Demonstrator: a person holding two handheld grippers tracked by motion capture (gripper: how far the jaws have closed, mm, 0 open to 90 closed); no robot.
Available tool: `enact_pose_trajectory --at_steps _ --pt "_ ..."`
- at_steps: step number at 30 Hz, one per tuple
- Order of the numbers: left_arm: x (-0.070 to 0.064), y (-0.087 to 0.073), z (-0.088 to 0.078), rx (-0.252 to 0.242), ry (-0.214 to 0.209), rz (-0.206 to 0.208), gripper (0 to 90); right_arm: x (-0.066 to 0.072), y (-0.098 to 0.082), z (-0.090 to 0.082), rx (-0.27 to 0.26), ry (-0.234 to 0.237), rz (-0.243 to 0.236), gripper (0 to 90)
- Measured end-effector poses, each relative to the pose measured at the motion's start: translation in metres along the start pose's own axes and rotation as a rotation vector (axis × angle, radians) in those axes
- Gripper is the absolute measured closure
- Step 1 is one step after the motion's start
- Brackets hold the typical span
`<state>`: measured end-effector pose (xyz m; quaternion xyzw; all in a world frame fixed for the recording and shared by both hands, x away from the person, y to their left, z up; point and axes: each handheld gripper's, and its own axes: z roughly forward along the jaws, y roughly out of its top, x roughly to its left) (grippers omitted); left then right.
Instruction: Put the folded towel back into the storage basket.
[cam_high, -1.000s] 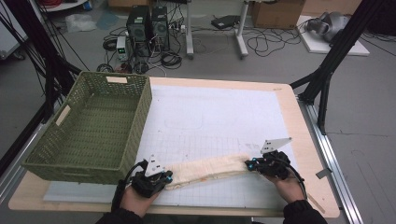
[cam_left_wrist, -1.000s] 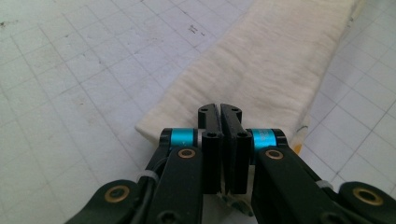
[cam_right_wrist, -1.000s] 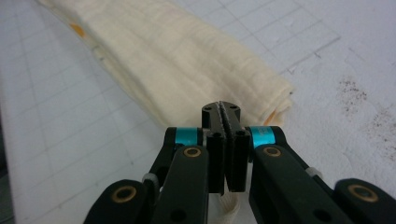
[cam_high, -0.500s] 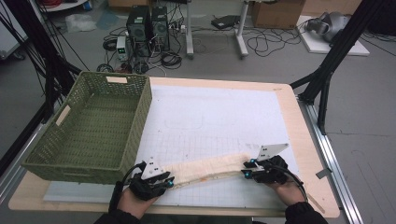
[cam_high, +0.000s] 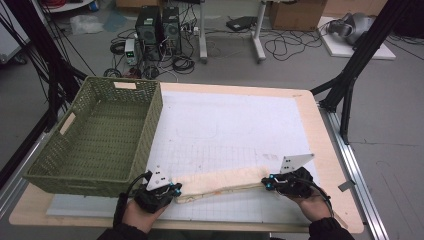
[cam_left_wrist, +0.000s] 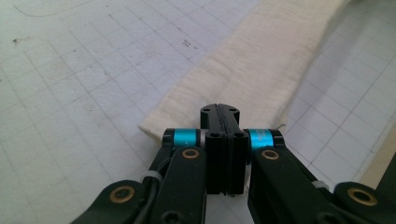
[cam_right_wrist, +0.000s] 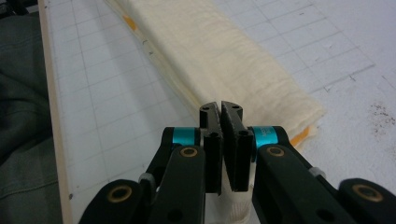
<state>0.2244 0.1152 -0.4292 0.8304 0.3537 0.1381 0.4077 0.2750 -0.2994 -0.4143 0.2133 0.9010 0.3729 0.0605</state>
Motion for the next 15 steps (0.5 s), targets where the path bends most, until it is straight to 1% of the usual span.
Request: enact_pose_trajectory --at_steps 1,3,5,6,7,8,9,10,11,13,15 --pt "-0.001 -0.002 0.002 0.011 -0.001 -0.005 88.8 0.001 -0.002 0.001 0.009 0.003 -0.003 87.3" --pt "-0.001 -0.005 0.007 0.038 -0.008 -0.003 88.8 0.002 -0.008 0.008 0.05 0.012 0.004 87.3" --pt "-0.001 -0.007 0.008 0.035 -0.018 -0.004 88.6 0.002 -0.012 0.015 0.071 0.018 0.01 86.9" --pt "-0.001 -0.006 0.008 0.032 -0.02 -0.004 88.3 0.002 -0.012 0.014 0.06 0.018 0.019 84.5" --pt "0.0 -0.005 0.006 0.025 -0.025 0.003 87.5 0.002 -0.011 0.013 0.06 0.016 0.02 79.4" --pt "0.0 -0.004 0.004 0.008 -0.033 -0.001 85.4 0.002 -0.009 0.011 0.045 0.025 0.025 72.7" --pt "0.0 -0.003 0.002 -0.003 -0.042 0.001 82.2 0.002 -0.007 0.008 0.023 0.016 0.025 68.8" --pt "-0.002 -0.001 0.0 -0.017 -0.046 0.009 80.6 0.003 -0.006 0.006 0.006 0.025 0.027 68.4" --pt "-0.003 0.002 -0.001 -0.029 -0.051 0.015 79.8 0.004 -0.003 0.003 -0.022 0.038 0.025 67.1" --pt "-0.006 0.007 -0.002 -0.047 -0.064 0.032 79.8 0.004 0.003 0.0 -0.062 0.04 0.022 66.6" --pt "-0.008 0.013 0.0 -0.054 -0.071 0.047 79.8 0.005 0.007 0.002 -0.076 0.039 0.029 66.9"
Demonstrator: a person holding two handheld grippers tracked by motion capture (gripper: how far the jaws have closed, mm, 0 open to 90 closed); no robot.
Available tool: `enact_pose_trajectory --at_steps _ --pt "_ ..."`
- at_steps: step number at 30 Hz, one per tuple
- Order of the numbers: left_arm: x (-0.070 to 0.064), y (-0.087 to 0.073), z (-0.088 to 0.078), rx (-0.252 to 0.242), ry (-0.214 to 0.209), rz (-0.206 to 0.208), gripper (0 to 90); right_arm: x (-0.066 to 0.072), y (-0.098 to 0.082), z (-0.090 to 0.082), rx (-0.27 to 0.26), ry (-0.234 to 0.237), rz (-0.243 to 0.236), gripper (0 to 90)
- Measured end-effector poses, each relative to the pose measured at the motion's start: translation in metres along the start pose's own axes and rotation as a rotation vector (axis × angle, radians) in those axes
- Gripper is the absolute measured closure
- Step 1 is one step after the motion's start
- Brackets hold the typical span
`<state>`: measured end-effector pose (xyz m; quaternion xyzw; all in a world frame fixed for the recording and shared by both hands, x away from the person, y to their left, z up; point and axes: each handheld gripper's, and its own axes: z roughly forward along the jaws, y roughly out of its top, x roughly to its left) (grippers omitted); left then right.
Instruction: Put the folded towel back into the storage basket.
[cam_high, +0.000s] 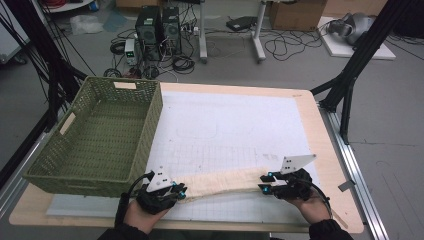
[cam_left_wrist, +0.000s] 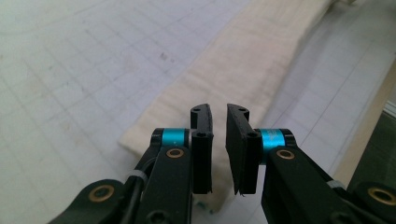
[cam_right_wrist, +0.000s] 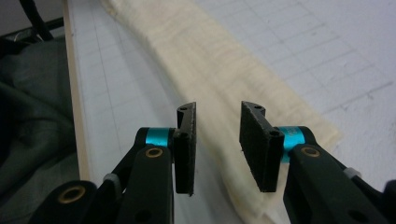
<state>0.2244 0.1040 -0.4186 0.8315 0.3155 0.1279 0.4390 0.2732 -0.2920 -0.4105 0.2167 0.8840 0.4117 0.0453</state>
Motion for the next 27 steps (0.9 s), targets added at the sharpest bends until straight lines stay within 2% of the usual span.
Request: enact_pose_trajectory --at_steps 5,9,11,14,16,19,27 --pt "-0.004 0.009 0.019 0.002 -0.016 0.017 81.0 -0.002 0.01 0.019 -0.005 -0.006 0.014 70.3" --pt "-0.006 0.01 0.037 0.06 -0.029 0.031 83.2 0.003 0.022 0.039 0.004 0.015 -0.004 70.8" --pt "-0.004 0.006 0.042 0.096 -0.019 0.031 83.3 0.006 0.024 0.048 0.032 0.03 -0.033 70.7" --pt "0.0 0.002 0.041 0.099 -0.019 0.002 83.6 0.01 0.019 0.057 0.098 0.03 -0.075 70.2" --pt "-0.001 0.001 0.039 0.104 -0.005 0.016 83.3 0.009 0.013 0.055 0.095 0.036 -0.074 70.1" --pt "0.002 -0.003 0.032 0.107 0.004 0.017 82.1 0.009 0.009 0.048 0.108 0.011 -0.087 68.7" --pt "0.008 -0.016 0.011 0.113 0.03 0.005 76.9 -0.005 -0.01 0.026 0.104 -0.047 -0.05 62.3"
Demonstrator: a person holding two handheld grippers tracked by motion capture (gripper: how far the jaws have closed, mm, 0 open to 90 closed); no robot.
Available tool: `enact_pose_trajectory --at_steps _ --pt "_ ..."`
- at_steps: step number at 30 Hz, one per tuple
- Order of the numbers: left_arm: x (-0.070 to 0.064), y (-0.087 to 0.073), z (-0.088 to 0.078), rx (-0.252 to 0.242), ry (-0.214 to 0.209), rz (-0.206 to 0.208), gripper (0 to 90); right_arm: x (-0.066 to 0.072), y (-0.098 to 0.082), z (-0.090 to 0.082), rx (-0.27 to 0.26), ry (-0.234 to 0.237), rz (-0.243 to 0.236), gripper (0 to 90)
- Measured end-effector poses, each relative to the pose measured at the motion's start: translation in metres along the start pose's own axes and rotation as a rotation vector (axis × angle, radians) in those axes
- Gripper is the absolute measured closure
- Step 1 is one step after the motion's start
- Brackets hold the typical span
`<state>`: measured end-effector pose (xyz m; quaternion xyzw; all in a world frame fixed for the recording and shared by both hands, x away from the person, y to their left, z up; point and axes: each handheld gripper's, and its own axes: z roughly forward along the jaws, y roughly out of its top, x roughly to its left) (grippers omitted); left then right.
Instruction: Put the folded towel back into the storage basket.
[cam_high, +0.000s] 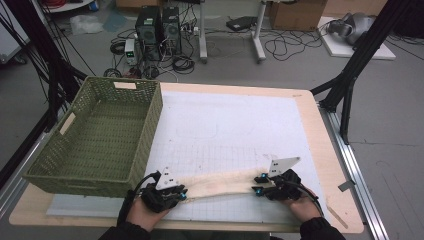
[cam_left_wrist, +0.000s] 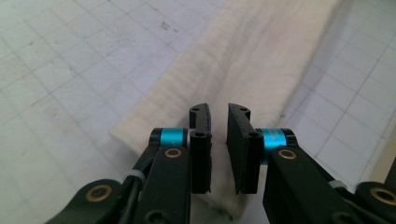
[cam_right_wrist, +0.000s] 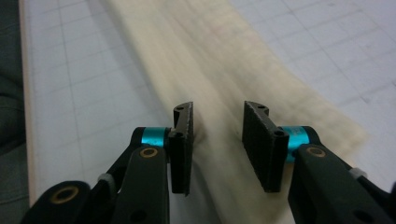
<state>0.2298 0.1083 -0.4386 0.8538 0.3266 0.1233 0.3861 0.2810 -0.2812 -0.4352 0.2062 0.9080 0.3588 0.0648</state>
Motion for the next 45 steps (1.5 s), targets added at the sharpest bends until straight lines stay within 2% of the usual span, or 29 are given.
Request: enact_pose_trajectory --at_steps 4,8,10,16,20,30,35,37,39,45 --pt "-0.001 -0.002 -0.002 -0.004 0.003 0.002 74.6 -0.009 -0.01 -0.008 -0.016 -0.008 0.033 60.5" --pt "-0.001 0.001 -0.001 -0.007 0.001 0.011 71.6 -0.013 -0.013 -0.01 -0.029 -0.006 0.061 58.7" --pt "-0.002 0.006 -0.002 -0.04 -0.012 0.02 66.6 -0.011 -0.011 -0.011 -0.034 -0.012 0.061 55.8" --pt "-0.008 0.035 0.003 -0.103 -0.066 0.089 58.8 -0.01 -0.008 -0.022 -0.113 -0.024 0.091 51.8" --pt "-0.014 0.053 0.017 -0.119 -0.101 0.136 55.5 -0.01 -0.01 -0.025 -0.11 -0.042 0.109 50.5" --pt "-0.021 0.08 0.05 -0.075 -0.188 0.187 47.9 -0.011 -0.015 -0.031 -0.123 -0.052 0.126 47.4" --pt "-0.027 0.098 0.063 -0.055 -0.203 0.224 43.9 -0.011 -0.015 -0.032 -0.132 -0.056 0.127 46.5" --pt "-0.029 0.104 0.07 -0.031 -0.217 0.235 42.2 -0.011 -0.015 -0.033 -0.136 -0.058 0.133 46.1" --pt "-0.031 0.107 0.076 -0.022 -0.223 0.243 41.6 -0.012 -0.015 -0.034 -0.136 -0.059 0.131 45.8" --pt "-0.032 0.107 0.094 0.056 -0.246 0.237 40.5 -0.013 -0.016 -0.035 -0.141 -0.065 0.129 44.7"
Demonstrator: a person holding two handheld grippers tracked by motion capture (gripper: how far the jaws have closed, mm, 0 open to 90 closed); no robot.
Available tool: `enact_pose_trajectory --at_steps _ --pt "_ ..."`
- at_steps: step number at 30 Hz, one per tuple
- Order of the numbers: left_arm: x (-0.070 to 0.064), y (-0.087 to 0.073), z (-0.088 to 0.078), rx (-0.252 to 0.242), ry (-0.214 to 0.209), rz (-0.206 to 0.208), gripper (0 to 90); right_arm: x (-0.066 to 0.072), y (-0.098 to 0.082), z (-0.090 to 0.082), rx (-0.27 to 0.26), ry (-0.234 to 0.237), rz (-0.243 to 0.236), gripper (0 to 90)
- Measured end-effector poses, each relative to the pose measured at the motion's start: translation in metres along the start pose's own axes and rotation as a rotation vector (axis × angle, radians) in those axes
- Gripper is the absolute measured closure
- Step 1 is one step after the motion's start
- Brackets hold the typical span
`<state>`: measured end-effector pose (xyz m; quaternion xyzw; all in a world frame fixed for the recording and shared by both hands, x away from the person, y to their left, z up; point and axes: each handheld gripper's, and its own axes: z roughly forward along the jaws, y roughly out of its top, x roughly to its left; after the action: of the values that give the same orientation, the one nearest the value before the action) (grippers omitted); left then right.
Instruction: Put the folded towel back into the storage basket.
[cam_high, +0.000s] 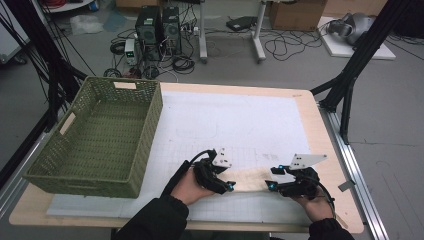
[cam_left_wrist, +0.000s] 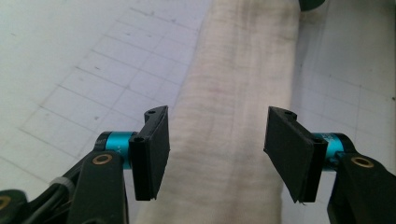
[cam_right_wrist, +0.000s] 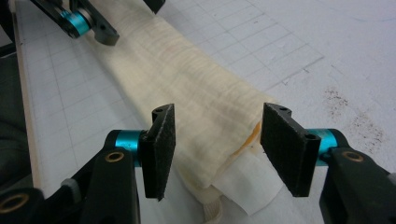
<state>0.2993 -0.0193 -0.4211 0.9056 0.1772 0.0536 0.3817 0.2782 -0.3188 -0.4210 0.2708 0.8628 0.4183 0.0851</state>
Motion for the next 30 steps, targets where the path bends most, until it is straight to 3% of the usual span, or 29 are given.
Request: enact_pose_trajectory --at_steps 7,16,19,30 --pt "0.005 -0.004 0.01 0.068 -0.042 -0.025 37.7 0.001 0.0 0.0 0.005 0.001 0.003 44.6" --pt "0.006 -0.002 0.006 0.042 -0.021 -0.021 34.2 0.0 0.0 -0.001 -0.002 -0.002 0.004 44.2" --pt "0.006 -0.002 0.007 0.063 -0.012 -0.012 33.8 0.0 0.0 0.0 -0.001 0.002 0.004 44.0" --pt "0.008 -0.005 0.012 0.086 -0.071 -0.026 27.3 -0.001 0.001 -0.001 -0.008 0.002 0.0 43.8"
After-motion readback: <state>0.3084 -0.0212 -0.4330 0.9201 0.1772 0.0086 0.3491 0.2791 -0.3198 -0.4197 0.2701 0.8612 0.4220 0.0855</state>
